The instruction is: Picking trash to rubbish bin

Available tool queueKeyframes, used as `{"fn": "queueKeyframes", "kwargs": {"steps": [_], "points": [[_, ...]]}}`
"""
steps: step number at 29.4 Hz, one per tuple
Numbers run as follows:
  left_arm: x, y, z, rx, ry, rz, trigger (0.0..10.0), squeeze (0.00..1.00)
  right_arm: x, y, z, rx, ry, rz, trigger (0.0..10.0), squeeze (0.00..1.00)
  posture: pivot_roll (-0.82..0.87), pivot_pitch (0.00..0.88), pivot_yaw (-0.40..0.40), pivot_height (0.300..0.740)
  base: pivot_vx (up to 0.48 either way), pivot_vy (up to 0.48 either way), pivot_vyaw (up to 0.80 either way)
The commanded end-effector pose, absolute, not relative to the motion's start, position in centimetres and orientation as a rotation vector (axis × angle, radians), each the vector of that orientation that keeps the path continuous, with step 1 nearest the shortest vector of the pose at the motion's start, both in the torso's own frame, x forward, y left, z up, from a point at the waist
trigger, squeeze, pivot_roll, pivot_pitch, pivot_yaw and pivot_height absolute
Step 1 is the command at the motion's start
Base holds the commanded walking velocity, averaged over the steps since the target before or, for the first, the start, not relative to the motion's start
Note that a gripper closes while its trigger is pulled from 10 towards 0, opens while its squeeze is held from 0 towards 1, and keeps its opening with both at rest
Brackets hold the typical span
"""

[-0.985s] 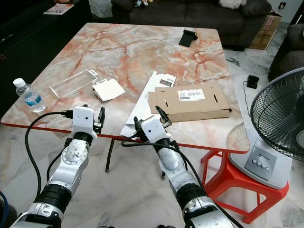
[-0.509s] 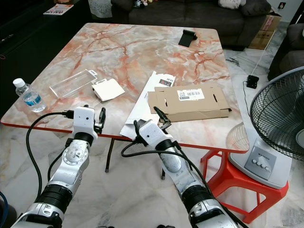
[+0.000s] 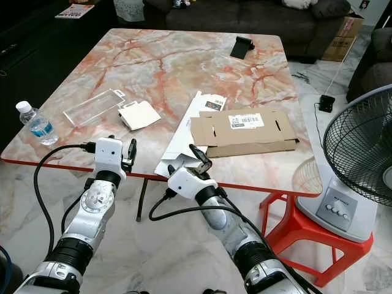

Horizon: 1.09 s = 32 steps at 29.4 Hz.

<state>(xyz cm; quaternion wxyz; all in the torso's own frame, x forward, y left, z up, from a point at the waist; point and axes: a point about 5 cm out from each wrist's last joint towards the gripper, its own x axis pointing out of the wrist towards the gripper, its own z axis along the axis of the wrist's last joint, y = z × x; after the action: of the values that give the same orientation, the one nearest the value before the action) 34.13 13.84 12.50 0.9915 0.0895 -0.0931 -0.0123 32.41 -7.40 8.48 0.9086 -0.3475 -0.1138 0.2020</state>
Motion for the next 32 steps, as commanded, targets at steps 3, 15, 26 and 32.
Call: {"fn": "queueKeyframes", "kwargs": {"steps": [3, 15, 26, 32], "points": [[34.0, 14.1, 11.8, 0.204, -0.152, -0.027, 10.0, 0.0, 32.3, -6.9, 8.7, -0.742, -0.256, 0.422, 10.0, 0.0, 0.1, 0.127, 0.009, 0.74, 0.0, 0.0, 0.0], [34.0, 14.0, 11.8, 0.21, -0.153, -0.027, 10.0, 0.0, 32.8, -6.2, 9.3, -0.769, -0.285, 0.413, 10.0, 0.0, 0.1, 0.12, 0.007, 0.74, 0.0, 0.0, 0.0], [34.0, 13.9, 11.9, 0.209, -0.157, -0.03, 10.0, 0.0, 32.9, -5.4, 9.6, -0.836, -0.324, 0.453, 10.0, 0.0, 0.11, 0.097, 0.002, 0.74, 0.0, 0.0, 0.0], [34.1, 13.8, 12.0, 0.211, -0.159, -0.033, 10.0, 0.0, 33.0, -5.8, 9.2, -0.939, -0.329, 0.473, 10.0, 0.0, 0.11, 0.091, 0.002, 0.74, 0.0, 0.0, 0.0]]}}
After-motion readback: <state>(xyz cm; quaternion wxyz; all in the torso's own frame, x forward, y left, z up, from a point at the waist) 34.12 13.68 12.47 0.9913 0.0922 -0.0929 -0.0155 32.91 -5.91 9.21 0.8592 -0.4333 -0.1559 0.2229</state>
